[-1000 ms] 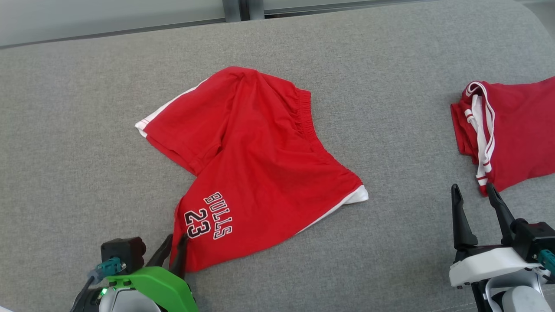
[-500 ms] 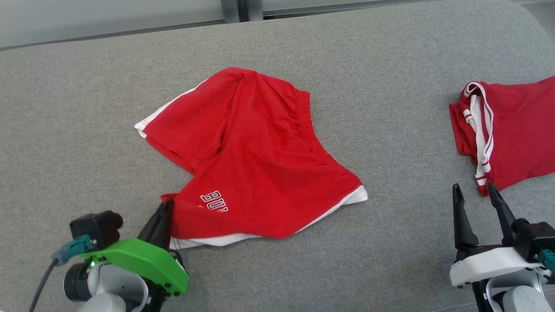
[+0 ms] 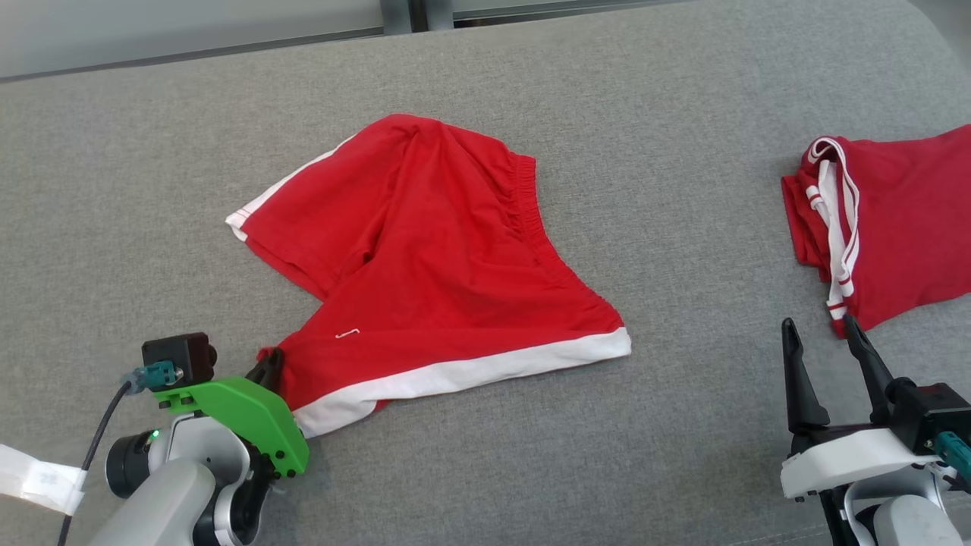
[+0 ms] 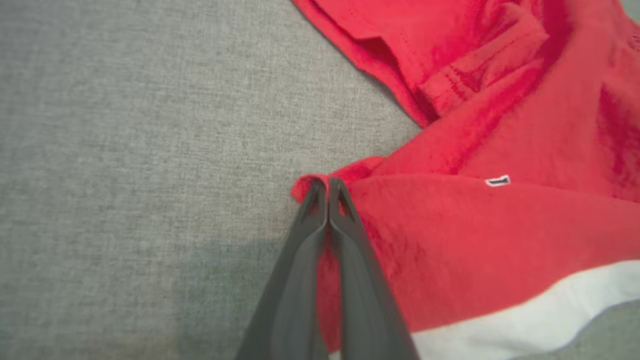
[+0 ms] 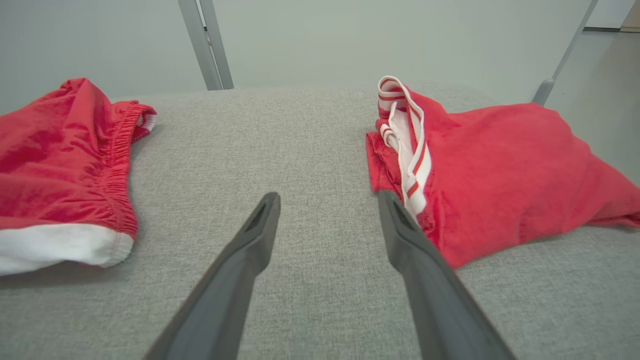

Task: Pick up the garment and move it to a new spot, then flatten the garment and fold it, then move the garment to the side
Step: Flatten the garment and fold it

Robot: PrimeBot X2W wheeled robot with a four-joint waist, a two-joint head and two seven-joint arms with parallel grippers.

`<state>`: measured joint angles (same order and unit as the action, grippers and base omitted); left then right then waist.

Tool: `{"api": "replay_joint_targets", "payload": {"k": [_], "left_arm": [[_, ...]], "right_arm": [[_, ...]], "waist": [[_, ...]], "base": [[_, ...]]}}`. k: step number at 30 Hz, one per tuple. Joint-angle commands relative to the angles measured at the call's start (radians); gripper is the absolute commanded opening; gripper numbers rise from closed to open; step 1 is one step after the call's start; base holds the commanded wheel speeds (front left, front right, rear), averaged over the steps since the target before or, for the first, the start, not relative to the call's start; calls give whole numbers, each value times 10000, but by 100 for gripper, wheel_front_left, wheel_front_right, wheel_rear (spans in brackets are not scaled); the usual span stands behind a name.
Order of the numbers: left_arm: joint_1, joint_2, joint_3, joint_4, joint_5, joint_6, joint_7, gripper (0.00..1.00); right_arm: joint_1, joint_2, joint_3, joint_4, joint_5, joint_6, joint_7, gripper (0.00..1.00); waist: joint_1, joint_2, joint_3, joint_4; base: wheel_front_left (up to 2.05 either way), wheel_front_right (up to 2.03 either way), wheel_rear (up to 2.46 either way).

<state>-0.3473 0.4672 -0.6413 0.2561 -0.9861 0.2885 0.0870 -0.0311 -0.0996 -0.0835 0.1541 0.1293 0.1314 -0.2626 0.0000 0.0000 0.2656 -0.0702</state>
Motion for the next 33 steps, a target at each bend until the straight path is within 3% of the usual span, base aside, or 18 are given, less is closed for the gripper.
{"api": "replay_joint_targets", "payload": {"k": [1, 5, 6, 7, 8, 9, 14, 20, 26, 33], "left_arm": [[-146, -65, -60, 332, 135, -109, -72, 0], [-30, -259, -83, 982, 121, -326, -377, 2], [31, -277, -60, 1010, 126, -361, -506, 30], [96, -278, -23, 999, 144, -404, -657, 48], [165, -275, 27, 957, 144, -409, -804, 89], [234, -251, 61, 888, 174, -395, -947, 100], [792, -258, 513, 170, -99, -192, -1690, 100], [1726, 141, 876, -1019, 35, 315, -2419, 100], [2660, 562, 1051, -2141, 429, 747, -3025, 100], [3289, 625, 761, -2794, 1349, 843, -3377, 100]], "right_arm": [[-39, -12, -31, -1, 40, -16, -26, 100], [117, 13, -123, -10, 56, -16, -26, 100], [147, 19, -134, -14, 52, -16, -26, 100], [176, 26, -141, -16, 44, -16, -26, 100], [204, 22, -161, -16, 40, -16, -26, 100], [225, 19, -189, -11, 39, -16, -26, 100], [260, -23, -266, -128, -65, -16, -26, 100], [366, -153, -345, -419, -127, -16, -26, 100], [587, -376, -421, -771, -174, -16, -26, 100], [998, -622, -341, -990, -219, -16, -26, 100]], "waist": [[0, 0, 32, -124], [0, 0, 0, -243], [0, 0, -19, -262], [0, 0, -41, -278], [0, 0, -67, -289], [0, 0, -114, -298], [0, 0, -337, -178], [0, 0, -673, 160], [0, 0, -1188, 637], [0, 0, -1859, 1263]], "base": [[0, 0, 0], [0, 0, 0], [0, 0, 0], [0, 0, 0], [0, 0, 0], [0, 0, 0], [0, 0, 0], [0, 0, 0], [0, 0, 0], [0, 0, 0]]}}
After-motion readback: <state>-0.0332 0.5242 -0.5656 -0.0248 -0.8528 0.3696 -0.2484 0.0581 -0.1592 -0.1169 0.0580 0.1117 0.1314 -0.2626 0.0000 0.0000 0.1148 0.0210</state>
